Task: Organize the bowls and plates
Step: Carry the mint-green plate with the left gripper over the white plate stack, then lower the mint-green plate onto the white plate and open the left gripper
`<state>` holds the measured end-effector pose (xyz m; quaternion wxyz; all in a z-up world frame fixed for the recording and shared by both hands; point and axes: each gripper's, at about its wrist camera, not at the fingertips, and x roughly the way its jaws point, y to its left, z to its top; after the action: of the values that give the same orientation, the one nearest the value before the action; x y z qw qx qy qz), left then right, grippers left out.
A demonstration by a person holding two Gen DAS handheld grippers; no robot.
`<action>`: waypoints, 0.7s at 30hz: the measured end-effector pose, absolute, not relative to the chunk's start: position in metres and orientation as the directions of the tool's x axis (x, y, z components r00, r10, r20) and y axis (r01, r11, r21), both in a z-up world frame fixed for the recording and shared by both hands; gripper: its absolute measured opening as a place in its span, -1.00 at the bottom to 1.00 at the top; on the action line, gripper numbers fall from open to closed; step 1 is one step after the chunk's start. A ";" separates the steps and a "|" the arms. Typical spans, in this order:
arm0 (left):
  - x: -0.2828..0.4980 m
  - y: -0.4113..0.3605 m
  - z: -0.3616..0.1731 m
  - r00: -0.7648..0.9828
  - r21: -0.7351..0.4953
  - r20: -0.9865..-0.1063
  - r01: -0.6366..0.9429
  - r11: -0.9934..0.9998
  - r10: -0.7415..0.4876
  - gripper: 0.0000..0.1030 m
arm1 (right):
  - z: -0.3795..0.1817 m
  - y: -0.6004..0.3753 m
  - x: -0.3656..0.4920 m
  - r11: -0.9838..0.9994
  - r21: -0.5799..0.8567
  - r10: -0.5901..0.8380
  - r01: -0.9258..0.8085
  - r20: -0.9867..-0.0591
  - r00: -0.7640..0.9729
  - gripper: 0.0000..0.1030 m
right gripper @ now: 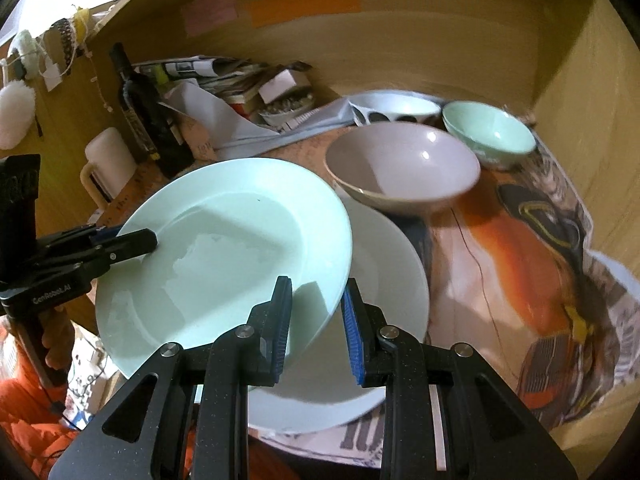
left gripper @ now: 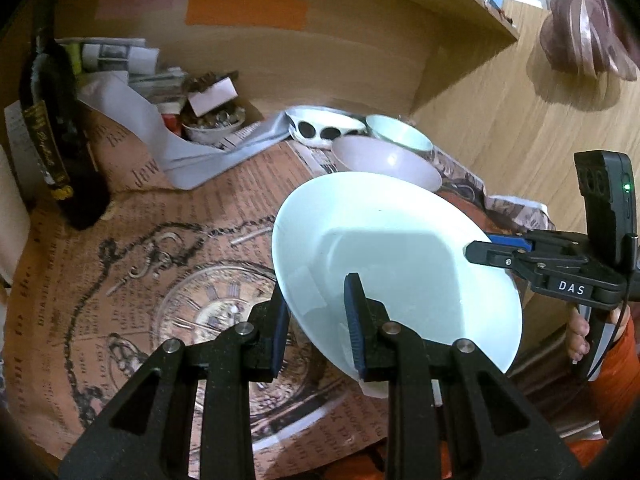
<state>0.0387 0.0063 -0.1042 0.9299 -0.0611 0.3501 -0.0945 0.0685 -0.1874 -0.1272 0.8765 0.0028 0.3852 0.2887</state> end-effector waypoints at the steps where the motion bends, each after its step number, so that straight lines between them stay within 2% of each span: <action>1: 0.040 0.004 -0.107 0.731 -0.180 -0.646 0.136 0.974 -0.222 -0.50 | -0.130 -0.189 0.069 0.835 0.232 0.507 -0.499 -0.675 0.535 -0.55; 12: 0.060 -0.012 -0.128 0.678 -0.171 -0.696 0.166 0.971 -0.238 -0.49 | -0.151 -0.206 0.070 0.854 0.265 0.491 -0.448 -0.698 0.522 -0.55; 21: 0.069 -0.018 -0.126 0.680 -0.134 -0.698 0.184 0.974 -0.225 -0.49 | -0.153 -0.211 0.070 0.852 0.289 0.500 -0.437 -0.697 0.514 -0.55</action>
<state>0.0693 -0.0180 -0.1264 0.9161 -0.0265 0.3843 -0.1116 0.0705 -0.2108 -0.1530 0.8692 0.0380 0.4128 0.2695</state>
